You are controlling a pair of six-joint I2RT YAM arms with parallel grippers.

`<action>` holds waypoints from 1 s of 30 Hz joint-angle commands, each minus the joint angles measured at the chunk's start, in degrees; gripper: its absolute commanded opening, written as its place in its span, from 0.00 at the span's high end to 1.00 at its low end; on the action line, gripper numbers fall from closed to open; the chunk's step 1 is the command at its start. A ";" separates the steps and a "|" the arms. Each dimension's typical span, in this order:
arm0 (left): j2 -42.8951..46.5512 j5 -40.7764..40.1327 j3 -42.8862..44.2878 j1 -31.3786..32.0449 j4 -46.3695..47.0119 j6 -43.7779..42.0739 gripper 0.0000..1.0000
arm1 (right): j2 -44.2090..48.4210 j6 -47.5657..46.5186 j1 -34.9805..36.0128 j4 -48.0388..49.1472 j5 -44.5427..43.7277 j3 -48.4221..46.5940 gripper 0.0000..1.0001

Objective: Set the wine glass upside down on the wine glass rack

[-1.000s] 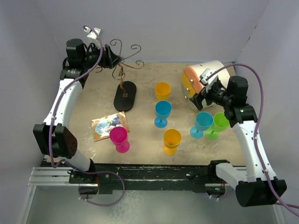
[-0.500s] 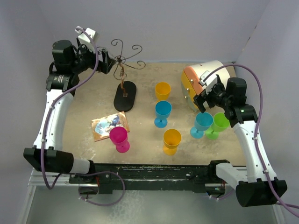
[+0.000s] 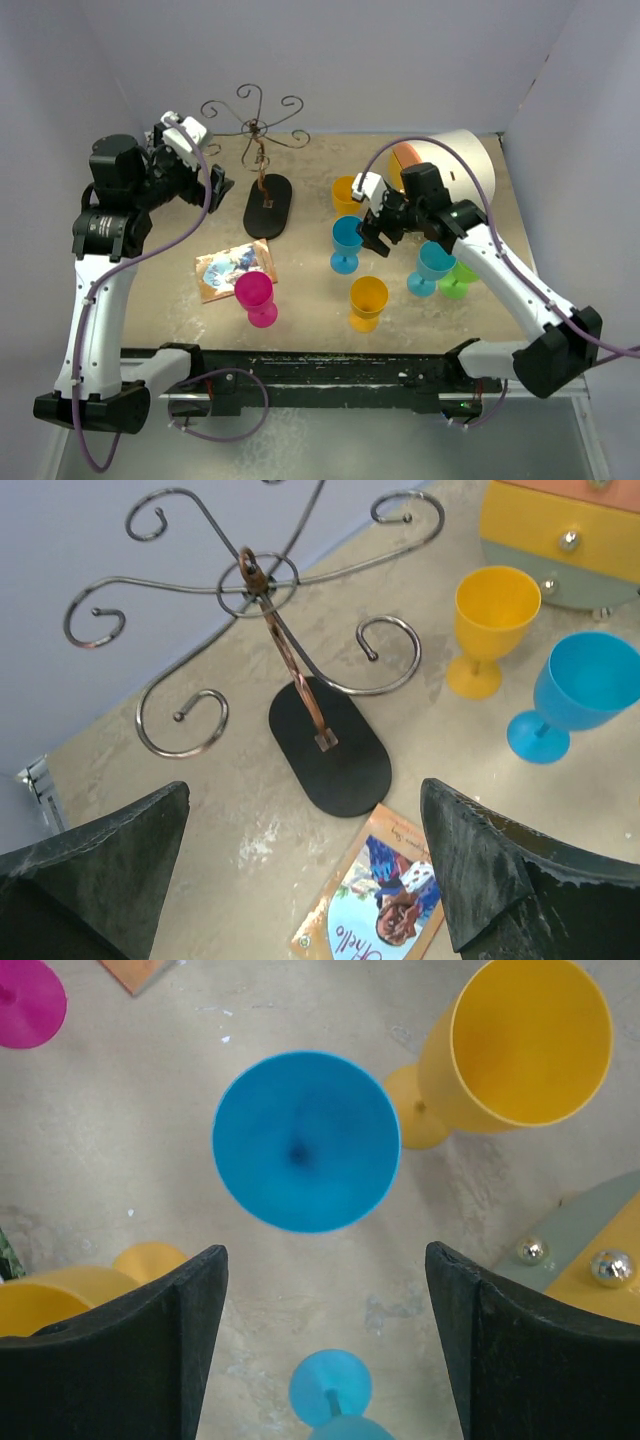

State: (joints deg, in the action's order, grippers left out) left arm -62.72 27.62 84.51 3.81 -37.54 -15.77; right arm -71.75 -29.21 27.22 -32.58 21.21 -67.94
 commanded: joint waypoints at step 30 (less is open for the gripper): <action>3.09 -3.16 -7.47 -0.12 3.72 -2.49 0.01 | -19.92 14.01 4.43 -2.26 -14.11 -14.42 0.82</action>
State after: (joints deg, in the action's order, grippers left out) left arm -59.16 25.02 77.87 3.84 -37.04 -18.63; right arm -91.46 -16.25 31.46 -34.68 6.57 -79.83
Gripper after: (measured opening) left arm 0.993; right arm 0.255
